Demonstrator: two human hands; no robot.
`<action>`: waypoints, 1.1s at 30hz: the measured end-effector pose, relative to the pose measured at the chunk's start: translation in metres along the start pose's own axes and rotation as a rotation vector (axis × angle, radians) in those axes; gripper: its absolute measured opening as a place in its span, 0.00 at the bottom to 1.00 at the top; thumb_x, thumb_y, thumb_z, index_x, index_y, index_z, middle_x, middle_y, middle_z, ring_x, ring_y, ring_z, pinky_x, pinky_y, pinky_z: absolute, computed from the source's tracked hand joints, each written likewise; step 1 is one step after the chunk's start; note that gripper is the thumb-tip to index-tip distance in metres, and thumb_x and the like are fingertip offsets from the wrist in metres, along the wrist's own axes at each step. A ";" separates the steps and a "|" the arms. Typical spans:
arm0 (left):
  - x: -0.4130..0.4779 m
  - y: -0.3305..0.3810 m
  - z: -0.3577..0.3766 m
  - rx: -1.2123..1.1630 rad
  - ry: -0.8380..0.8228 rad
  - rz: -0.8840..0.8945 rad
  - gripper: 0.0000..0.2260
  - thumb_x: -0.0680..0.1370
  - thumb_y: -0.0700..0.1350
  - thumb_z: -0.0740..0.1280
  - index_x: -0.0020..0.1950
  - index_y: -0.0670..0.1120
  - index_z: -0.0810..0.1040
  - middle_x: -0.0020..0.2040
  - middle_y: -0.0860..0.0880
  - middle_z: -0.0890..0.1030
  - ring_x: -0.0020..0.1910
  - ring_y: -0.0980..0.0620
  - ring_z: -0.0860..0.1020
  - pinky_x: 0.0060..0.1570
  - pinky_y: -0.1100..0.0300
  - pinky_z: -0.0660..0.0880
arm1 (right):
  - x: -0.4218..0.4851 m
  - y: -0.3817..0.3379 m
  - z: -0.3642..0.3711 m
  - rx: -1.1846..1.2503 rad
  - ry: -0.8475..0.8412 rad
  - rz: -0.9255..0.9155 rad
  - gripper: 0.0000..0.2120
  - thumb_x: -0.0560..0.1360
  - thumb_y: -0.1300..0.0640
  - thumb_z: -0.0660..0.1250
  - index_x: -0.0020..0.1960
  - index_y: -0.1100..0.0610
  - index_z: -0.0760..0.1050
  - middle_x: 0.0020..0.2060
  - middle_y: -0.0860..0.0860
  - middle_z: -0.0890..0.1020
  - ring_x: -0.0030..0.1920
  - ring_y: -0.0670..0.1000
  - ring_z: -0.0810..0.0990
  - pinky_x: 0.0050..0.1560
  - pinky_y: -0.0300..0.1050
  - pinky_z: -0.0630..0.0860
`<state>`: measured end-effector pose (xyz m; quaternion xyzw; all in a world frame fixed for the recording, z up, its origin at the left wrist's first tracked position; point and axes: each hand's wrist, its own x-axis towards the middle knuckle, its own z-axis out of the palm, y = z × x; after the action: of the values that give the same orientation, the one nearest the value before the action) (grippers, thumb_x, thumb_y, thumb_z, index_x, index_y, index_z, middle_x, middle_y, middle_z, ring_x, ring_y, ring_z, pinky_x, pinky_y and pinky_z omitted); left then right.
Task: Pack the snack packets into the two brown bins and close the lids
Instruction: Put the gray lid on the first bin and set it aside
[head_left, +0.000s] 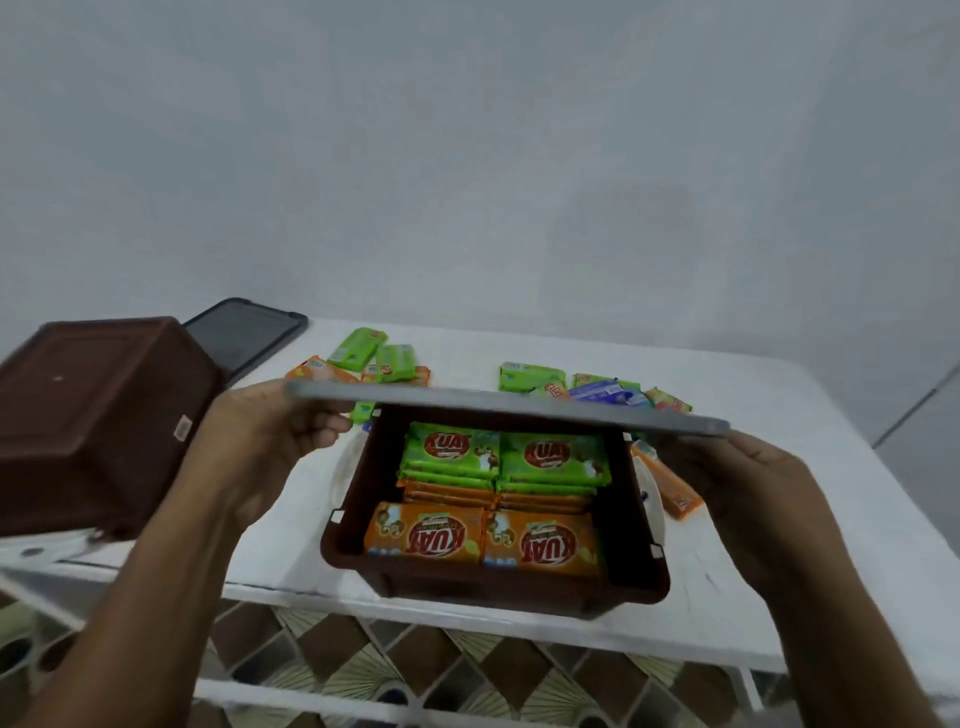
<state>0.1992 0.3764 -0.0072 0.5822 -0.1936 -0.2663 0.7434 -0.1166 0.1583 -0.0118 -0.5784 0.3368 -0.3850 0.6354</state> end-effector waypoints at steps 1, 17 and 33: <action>-0.001 -0.003 -0.002 0.012 0.001 -0.026 0.08 0.78 0.36 0.66 0.46 0.36 0.85 0.40 0.40 0.84 0.36 0.46 0.81 0.36 0.61 0.79 | 0.001 0.004 -0.001 0.016 0.009 0.027 0.12 0.63 0.50 0.79 0.43 0.55 0.87 0.45 0.58 0.87 0.52 0.60 0.84 0.54 0.54 0.78; -0.005 -0.039 -0.016 0.424 0.019 -0.098 0.08 0.74 0.32 0.73 0.47 0.43 0.87 0.38 0.44 0.85 0.32 0.52 0.78 0.39 0.54 0.74 | -0.005 0.034 0.002 -0.250 0.110 0.037 0.07 0.71 0.65 0.76 0.47 0.57 0.87 0.40 0.50 0.88 0.48 0.50 0.85 0.47 0.42 0.78; -0.001 -0.055 -0.028 0.171 -0.088 -0.423 0.16 0.74 0.39 0.67 0.60 0.43 0.83 0.53 0.37 0.85 0.50 0.38 0.82 0.52 0.42 0.80 | -0.007 0.059 -0.012 -0.025 -0.132 0.525 0.21 0.69 0.53 0.72 0.58 0.63 0.81 0.52 0.60 0.85 0.54 0.61 0.84 0.48 0.54 0.81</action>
<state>0.2057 0.3880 -0.0674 0.6586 -0.1212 -0.4237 0.6099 -0.1250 0.1608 -0.0716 -0.5029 0.4378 -0.1644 0.7269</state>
